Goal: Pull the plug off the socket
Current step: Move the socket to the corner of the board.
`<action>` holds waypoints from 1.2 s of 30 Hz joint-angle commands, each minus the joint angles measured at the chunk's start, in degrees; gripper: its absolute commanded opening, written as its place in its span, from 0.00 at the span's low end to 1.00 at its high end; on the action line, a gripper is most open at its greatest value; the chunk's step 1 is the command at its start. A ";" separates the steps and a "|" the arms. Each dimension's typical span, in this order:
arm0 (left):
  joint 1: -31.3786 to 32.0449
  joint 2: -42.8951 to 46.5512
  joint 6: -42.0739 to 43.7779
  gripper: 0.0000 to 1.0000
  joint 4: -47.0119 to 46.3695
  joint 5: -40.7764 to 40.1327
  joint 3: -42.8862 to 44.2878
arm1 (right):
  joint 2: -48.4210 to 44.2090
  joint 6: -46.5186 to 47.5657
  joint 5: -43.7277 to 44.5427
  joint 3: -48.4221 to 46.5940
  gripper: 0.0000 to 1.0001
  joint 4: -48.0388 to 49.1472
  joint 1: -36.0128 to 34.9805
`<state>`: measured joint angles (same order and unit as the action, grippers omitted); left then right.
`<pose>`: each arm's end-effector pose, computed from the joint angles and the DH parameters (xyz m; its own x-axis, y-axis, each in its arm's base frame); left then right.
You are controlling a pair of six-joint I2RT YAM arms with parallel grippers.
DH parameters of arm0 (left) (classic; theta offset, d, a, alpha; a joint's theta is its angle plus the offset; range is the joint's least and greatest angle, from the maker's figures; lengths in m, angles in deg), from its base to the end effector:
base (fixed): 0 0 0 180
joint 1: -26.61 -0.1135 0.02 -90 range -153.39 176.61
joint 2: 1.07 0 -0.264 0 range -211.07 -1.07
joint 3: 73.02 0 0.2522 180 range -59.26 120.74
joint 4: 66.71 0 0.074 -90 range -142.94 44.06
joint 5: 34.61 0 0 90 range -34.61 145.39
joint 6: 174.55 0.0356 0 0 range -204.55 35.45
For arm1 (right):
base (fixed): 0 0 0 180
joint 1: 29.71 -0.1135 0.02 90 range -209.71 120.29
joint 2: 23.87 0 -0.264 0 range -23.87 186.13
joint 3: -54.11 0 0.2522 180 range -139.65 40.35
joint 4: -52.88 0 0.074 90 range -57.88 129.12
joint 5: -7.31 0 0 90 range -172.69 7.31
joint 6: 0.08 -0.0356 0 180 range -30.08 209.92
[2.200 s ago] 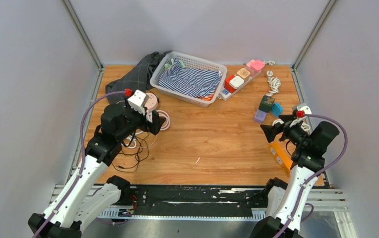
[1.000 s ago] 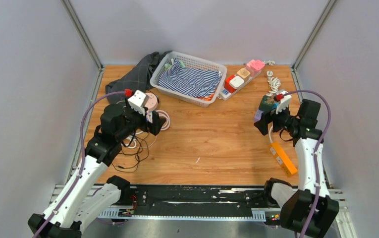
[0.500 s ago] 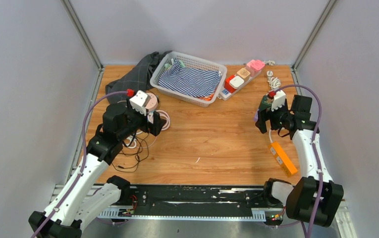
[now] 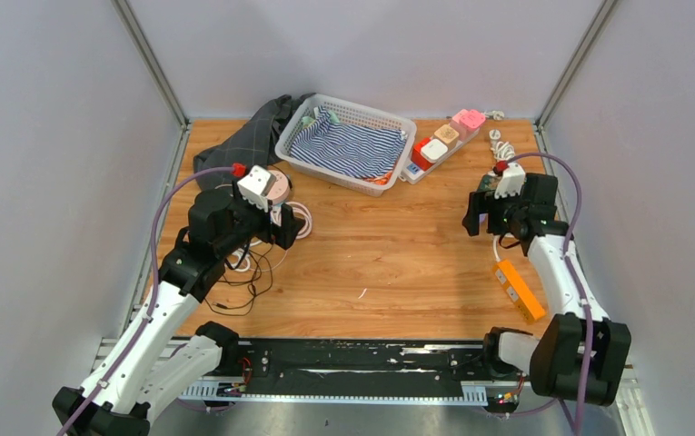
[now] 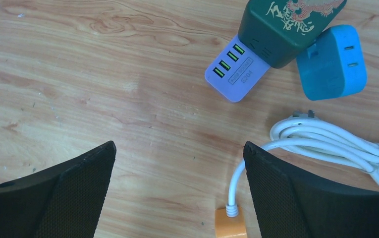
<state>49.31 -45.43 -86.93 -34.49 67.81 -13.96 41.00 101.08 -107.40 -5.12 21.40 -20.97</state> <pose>0.1621 -0.0761 0.3293 -0.3010 0.0819 -0.9501 0.5541 0.8259 -0.1043 0.2431 -0.0223 0.2636 -0.5482 -0.0936 -0.8311 -0.3032 0.9483 0.0932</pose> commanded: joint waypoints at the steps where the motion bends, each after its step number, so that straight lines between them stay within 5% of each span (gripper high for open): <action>1: 0.46 0.97 -0.78 1.00 0.32 1.17 0.43 | 4.00 -8.22 12.92 0.03 1.00 3.93 -4.93; 8: 0.42 0.73 -0.99 1.00 0.22 1.51 0.32 | 20.08 -16.14 31.22 -9.97 1.00 1.19 -10.44; 25: 0.46 -3.90 -0.18 1.00 1.99 -0.71 1.11 | 31.42 -19.55 40.66 -13.02 0.87 5.42 -12.69; 33: 0.42 -3.95 -0.35 1.00 1.68 0.19 1.29 | 34.49 -19.82 38.22 -15.65 0.69 6.12 -12.60; 36: 0.42 -4.27 -0.59 1.00 1.50 0.94 1.43 | 36.55 -18.64 35.69 -17.44 0.51 4.57 -12.24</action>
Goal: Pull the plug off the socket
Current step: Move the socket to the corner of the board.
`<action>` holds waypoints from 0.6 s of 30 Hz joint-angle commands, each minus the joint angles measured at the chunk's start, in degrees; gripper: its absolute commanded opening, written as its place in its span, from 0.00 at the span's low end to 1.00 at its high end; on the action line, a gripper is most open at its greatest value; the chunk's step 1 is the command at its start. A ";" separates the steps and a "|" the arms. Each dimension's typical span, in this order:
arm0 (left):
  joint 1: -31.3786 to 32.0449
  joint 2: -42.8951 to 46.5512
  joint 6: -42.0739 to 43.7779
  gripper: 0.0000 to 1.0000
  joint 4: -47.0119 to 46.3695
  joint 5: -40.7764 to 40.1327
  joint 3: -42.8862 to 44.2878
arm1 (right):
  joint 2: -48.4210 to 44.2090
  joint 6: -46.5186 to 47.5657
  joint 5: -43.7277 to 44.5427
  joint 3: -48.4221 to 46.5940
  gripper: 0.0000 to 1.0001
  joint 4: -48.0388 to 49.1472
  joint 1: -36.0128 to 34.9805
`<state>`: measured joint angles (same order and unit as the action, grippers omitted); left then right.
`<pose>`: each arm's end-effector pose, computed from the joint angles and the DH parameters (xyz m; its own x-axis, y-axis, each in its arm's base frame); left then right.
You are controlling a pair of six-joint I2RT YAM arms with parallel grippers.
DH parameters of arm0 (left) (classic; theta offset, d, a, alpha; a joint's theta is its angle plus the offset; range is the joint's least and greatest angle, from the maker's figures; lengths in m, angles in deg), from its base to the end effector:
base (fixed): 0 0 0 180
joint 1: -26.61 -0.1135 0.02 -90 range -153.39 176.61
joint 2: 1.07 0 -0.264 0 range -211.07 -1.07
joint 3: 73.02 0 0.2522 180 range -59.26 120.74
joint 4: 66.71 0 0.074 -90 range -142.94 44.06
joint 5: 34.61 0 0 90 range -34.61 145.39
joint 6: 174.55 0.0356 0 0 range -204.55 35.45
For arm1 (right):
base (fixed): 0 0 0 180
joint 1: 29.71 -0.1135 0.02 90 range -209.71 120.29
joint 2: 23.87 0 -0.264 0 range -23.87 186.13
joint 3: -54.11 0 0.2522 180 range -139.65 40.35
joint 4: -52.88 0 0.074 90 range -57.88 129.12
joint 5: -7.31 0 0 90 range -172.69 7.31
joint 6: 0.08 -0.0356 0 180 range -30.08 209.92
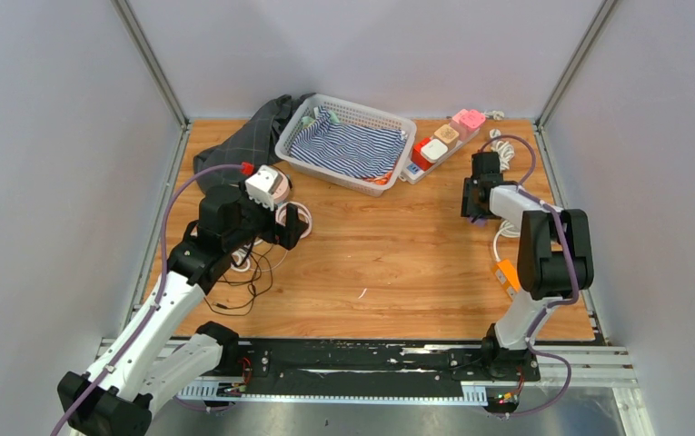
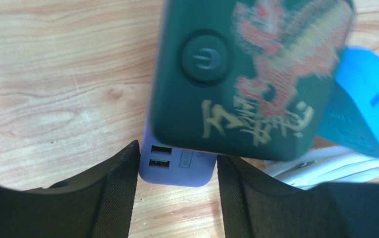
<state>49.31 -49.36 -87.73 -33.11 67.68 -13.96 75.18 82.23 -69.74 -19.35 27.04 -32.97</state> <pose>0.1745 -0.0812 0.3155 -0.3883 0.1037 -0.9157 0.5373 0.8327 -0.1336 0.3566 0.0123 0.1803 -0.7623 0.0872 -0.6413 0.1878 0.9781 -0.0902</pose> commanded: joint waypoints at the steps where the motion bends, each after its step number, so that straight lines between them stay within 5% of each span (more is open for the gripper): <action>1: 0.42 -0.51 0.13 1.00 0.19 1.47 1.58 | 2.98 0.74 -3.01 -3.50 0.46 -1.54 0.14; 8: 0.43 0.27 -0.15 1.00 0.22 2.10 1.73 | -0.91 4.41 -11.95 1.04 0.19 -2.62 2.46; 18: 0.42 2.43 -0.29 1.00 -0.08 2.40 1.79 | -20.52 16.24 -15.41 13.22 0.12 -9.17 -2.15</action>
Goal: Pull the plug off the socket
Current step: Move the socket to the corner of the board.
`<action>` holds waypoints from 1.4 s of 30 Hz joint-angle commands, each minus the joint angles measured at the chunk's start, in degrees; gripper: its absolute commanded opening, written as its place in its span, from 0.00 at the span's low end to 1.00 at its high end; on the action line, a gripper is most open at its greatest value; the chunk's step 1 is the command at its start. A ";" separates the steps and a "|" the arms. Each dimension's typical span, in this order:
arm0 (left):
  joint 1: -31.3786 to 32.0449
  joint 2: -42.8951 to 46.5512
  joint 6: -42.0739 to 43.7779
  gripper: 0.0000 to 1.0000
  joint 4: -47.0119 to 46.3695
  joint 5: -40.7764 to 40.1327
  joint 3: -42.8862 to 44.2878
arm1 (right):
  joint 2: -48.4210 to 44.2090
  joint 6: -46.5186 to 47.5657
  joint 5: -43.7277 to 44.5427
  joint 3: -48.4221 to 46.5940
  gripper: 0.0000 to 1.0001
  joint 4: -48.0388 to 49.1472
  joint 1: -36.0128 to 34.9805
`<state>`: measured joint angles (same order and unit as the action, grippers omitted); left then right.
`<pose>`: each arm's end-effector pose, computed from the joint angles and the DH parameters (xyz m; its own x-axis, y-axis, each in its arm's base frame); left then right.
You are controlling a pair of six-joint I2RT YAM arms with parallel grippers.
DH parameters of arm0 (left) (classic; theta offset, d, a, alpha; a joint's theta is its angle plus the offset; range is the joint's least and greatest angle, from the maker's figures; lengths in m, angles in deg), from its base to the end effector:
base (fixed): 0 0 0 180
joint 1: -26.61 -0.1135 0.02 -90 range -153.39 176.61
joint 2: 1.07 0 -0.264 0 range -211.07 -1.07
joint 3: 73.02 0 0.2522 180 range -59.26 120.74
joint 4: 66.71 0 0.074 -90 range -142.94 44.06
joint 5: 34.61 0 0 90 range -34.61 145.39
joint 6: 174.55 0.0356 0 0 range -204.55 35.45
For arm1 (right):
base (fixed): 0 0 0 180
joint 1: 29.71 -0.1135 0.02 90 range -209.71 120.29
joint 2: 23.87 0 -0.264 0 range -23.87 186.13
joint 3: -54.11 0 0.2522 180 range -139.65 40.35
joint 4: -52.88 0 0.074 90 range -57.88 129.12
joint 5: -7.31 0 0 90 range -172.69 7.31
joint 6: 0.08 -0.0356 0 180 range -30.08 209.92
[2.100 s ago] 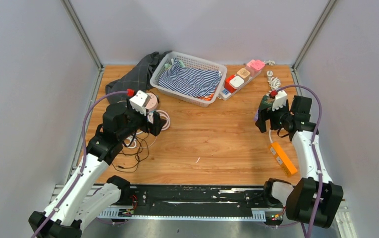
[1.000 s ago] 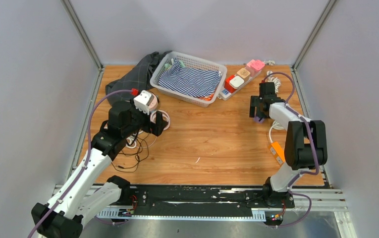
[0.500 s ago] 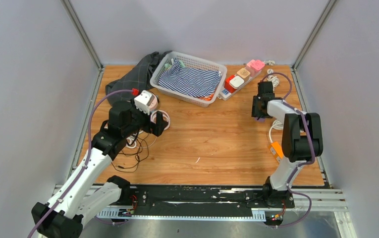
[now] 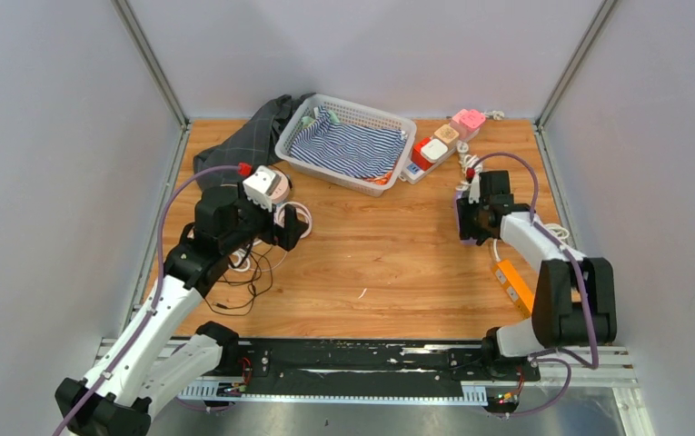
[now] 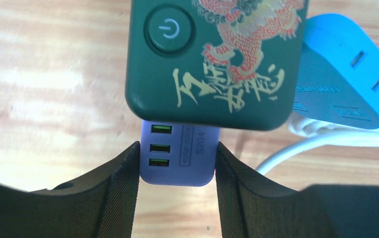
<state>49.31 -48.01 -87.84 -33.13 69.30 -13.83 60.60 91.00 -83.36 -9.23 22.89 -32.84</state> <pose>0.1695 -0.0802 0.3204 -0.3684 0.0937 -0.9249 0.5610 0.8158 -0.1408 0.2981 0.0167 0.2000 -0.7760 -0.0613 -0.6278 -0.0766 0.9971 -0.0027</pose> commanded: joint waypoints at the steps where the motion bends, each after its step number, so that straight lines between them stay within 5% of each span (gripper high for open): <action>1: 0.42 1.37 -0.08 1.00 0.15 0.56 1.68 | -7.38 8.70 -1.67 3.55 0.12 -6.95 -2.50; 14: 0.42 5.18 0.04 1.00 -0.21 1.18 1.26 | -22.37 34.18 -4.00 14.96 0.08 -18.42 -11.90; 30: 0.42 6.07 0.39 1.00 -1.09 4.10 0.25 | -15.55 56.52 -13.16 14.12 0.08 -23.40 -28.55; 32: 0.46 6.40 0.39 1.00 -1.47 5.75 -0.02 | -12.74 57.30 -13.85 12.00 0.19 -23.65 -29.42; 34: 0.44 7.17 0.54 1.00 -1.85 6.85 -0.27 | -10.97 57.61 -13.77 10.76 0.93 -23.92 -29.56; 35: 0.42 8.01 0.56 1.00 -2.31 7.30 -0.51 | -10.92 57.59 -13.49 10.73 1.00 -23.66 -29.56; 42: 0.42 10.59 -0.47 1.00 -6.76 14.59 -2.70 | -25.84 58.41 -12.24 15.84 1.00 -21.47 -29.39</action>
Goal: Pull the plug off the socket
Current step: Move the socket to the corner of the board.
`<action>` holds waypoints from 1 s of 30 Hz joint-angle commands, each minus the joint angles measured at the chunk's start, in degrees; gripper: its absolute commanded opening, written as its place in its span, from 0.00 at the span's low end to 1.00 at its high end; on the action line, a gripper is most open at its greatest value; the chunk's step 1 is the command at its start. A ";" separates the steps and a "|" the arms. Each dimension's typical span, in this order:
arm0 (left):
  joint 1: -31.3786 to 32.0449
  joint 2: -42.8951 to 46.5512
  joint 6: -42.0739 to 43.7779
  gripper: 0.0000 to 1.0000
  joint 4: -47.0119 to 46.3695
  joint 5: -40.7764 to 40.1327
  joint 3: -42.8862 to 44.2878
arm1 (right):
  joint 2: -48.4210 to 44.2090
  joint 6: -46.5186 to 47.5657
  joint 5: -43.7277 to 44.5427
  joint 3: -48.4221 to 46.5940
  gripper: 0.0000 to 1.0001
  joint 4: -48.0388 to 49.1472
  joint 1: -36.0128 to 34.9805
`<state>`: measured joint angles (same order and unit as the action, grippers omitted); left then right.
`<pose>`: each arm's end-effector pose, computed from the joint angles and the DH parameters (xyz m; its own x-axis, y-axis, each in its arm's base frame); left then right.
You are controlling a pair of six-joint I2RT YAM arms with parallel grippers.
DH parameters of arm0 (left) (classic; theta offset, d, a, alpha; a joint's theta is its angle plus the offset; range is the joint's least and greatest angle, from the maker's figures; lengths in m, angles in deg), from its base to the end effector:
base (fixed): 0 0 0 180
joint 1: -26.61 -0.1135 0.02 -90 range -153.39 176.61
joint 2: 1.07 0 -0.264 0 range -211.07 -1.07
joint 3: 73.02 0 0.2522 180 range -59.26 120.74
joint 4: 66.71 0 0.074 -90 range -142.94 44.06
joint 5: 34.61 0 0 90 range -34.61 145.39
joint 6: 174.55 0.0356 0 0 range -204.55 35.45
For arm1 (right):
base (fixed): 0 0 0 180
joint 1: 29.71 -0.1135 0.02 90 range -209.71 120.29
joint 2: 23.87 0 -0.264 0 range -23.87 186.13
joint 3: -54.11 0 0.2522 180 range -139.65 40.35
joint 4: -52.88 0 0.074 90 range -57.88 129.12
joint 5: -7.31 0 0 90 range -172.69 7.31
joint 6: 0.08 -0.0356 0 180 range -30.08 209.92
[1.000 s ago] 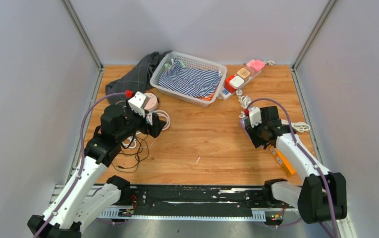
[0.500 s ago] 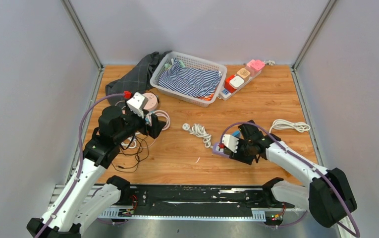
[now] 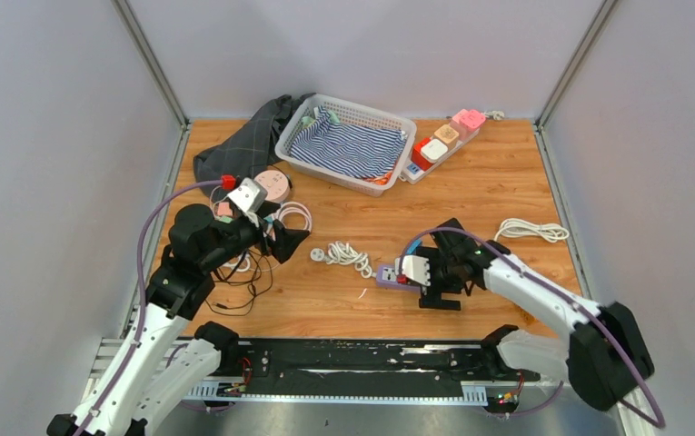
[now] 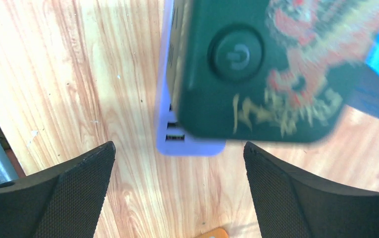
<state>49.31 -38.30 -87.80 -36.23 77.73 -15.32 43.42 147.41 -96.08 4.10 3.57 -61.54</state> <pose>0.1344 -0.0709 0.3428 -0.1999 0.0268 -0.9794 0.6920 0.7115 -0.1218 0.1673 0.1136 0.1824 0.0796 -0.9162 -0.3927 -0.9753 0.0100 -0.2208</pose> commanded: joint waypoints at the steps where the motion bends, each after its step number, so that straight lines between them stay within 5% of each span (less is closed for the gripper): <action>1: 0.42 0.61 -0.87 1.00 -4.22 7.46 -1.30 | -11.27 1.93 0.94 3.18 1.00 -2.18 -0.62; 9: 0.42 0.65 -10.79 1.00 -15.97 16.29 -3.13 | -27.82 -0.38 2.92 -0.23 1.00 -7.45 1.97; 12: 0.74 -1.25 -13.78 1.00 -16.49 18.88 -3.29 | -28.65 -5.15 -4.52 -7.35 1.00 -11.19 5.56; 15: 5.24 -4.40 -17.69 1.00 -16.49 17.44 -3.39 | -27.23 -10.94 -21.28 -13.18 1.00 -14.11 11.83; 19: 22.24 -5.11 -17.00 1.00 -16.45 -2.30 -5.72 | -21.57 -10.27 -42.42 -16.57 1.00 -17.15 23.47; 21: 31.22 -7.09 -17.42 1.00 -16.48 -14.54 -6.50 | -17.98 -10.46 -46.21 -17.73 1.00 -17.14 27.71; 24: 41.10 -12.75 -23.08 1.00 -16.49 -33.94 -6.87 | -13.84 -11.07 -42.78 -19.25 1.00 -16.19 29.37; 30: 51.78 -31.38 -31.29 1.00 -16.45 -54.46 -0.60 | -13.66 -16.98 -30.25 -18.22 1.00 -12.53 30.91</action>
<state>96.65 -60.79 -112.17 -52.39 43.90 -20.22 32.16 134.84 -131.36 -13.88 -9.81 -32.69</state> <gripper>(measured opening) 0.997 0.999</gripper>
